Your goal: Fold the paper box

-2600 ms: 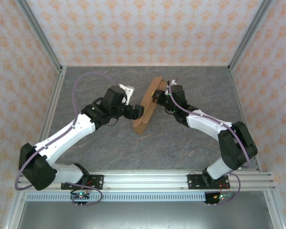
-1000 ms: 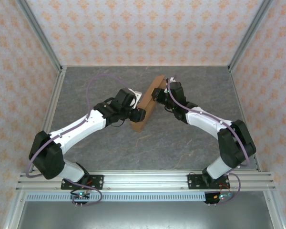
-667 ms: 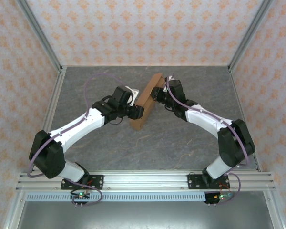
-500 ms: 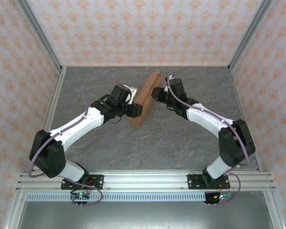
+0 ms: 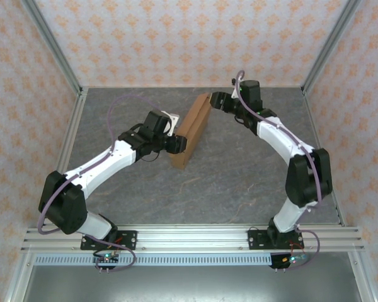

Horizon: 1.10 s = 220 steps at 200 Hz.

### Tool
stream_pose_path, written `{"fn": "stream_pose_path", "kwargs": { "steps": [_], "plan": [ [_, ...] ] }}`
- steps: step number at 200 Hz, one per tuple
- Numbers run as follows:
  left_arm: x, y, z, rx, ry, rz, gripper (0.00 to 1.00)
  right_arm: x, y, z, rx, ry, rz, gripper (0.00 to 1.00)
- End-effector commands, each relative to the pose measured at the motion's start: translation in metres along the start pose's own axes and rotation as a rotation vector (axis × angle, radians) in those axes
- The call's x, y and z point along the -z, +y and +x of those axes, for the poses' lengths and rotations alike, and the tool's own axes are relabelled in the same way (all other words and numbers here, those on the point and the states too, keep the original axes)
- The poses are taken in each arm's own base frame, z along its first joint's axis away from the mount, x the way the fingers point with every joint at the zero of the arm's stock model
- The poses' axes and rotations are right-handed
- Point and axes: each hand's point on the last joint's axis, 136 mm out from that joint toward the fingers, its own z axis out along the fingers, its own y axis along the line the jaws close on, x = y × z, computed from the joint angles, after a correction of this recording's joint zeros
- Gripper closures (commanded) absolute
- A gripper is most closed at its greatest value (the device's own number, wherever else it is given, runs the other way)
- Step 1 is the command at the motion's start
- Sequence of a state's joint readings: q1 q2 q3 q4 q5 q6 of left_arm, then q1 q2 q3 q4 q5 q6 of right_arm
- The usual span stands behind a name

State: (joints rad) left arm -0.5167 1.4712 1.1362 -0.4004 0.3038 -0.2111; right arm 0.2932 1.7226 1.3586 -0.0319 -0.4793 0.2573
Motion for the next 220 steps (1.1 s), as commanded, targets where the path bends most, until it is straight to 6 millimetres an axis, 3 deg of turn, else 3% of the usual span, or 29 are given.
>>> {"fn": "stream_pose_path", "kwargs": {
  "steps": [1, 57, 114, 166, 220],
  "plan": [
    [-0.009, 0.018, 0.036, 0.013, 0.126, -0.047, 0.47, -0.021, 0.004, 0.006, 0.053, 0.07, -0.114, 0.31],
    [-0.009, 0.021, 0.037, 0.012, 0.134, -0.039, 0.47, -0.028, -0.009, 0.004, 0.255, 0.152, -0.241, 0.34],
    [-0.008, 0.021, 0.036, 0.005, 0.132, -0.04, 0.47, -0.043, -0.01, 0.016, 0.257, 0.27, -0.328, 0.35],
    [-0.008, 0.021, 0.035, -0.002, 0.135, -0.037, 0.46, -0.055, 0.003, 0.023, 0.227, 0.296, -0.431, 0.38],
    [-0.01, 0.022, 0.035, -0.009, 0.14, -0.026, 0.45, -0.048, 0.012, 0.029, 0.242, 0.317, -0.456, 0.44]
  ]
}}
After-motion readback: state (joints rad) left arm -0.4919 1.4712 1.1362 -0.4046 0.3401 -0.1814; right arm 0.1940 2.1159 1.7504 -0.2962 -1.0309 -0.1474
